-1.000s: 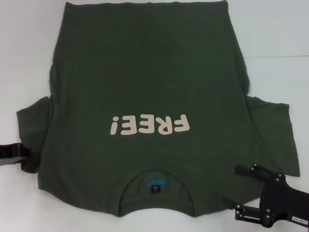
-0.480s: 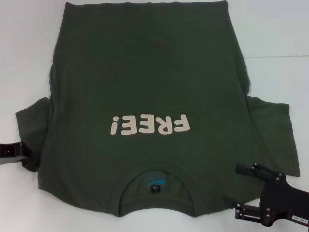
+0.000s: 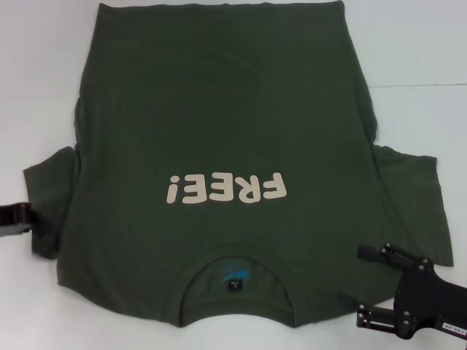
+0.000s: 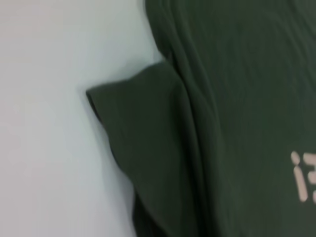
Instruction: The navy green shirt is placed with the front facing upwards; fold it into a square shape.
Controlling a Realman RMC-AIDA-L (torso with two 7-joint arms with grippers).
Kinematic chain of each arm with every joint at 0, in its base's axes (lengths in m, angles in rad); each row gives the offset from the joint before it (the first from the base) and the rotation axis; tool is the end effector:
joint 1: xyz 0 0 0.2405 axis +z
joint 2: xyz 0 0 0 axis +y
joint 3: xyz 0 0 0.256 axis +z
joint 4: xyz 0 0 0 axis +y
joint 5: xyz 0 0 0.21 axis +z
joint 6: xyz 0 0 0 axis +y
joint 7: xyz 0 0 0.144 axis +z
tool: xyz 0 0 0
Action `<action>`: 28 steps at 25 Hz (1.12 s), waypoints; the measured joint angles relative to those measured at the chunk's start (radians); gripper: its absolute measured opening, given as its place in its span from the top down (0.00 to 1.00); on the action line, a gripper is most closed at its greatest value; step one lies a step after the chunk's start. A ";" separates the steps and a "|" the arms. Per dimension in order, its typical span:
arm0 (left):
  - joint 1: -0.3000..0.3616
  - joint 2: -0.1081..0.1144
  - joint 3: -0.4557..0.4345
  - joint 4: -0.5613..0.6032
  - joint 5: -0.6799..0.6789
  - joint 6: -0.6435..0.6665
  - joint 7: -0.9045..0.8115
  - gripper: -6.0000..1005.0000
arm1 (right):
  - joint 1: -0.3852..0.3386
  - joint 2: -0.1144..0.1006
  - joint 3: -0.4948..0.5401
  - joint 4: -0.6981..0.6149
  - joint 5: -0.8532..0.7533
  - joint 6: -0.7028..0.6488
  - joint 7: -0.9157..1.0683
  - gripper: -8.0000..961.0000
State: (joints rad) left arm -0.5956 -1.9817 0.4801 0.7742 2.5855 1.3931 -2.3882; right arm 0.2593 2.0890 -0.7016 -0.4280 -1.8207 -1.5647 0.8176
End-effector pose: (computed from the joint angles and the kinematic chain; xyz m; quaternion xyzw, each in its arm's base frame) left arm -0.3399 0.3544 0.0696 -0.7295 -0.6422 -0.0704 0.2243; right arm 0.3291 0.2344 -0.0303 -0.9196 0.1630 0.2801 0.2220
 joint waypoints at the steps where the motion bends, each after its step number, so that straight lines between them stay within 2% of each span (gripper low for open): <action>1: -0.003 0.004 -0.015 0.002 0.000 0.012 0.002 0.94 | 0.000 0.000 0.000 0.000 0.000 0.000 0.000 0.05; 8: -0.011 0.018 -0.041 0.030 0.006 0.037 -0.002 0.95 | 0.003 0.001 0.002 0.000 0.000 -0.001 0.000 0.05; 22: 0.001 0.012 -0.029 0.032 0.037 0.065 -0.064 0.93 | 0.006 0.000 0.004 0.000 0.000 0.000 0.000 0.05; 28: 0.003 0.012 -0.025 0.034 0.060 0.058 -0.071 0.81 | 0.008 0.000 0.004 0.000 0.000 0.001 0.000 0.05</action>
State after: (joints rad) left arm -0.5930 -1.9694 0.4549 0.8083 2.6454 1.4512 -2.4590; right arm 0.2668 2.0894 -0.6979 -0.4280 -1.8208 -1.5633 0.8176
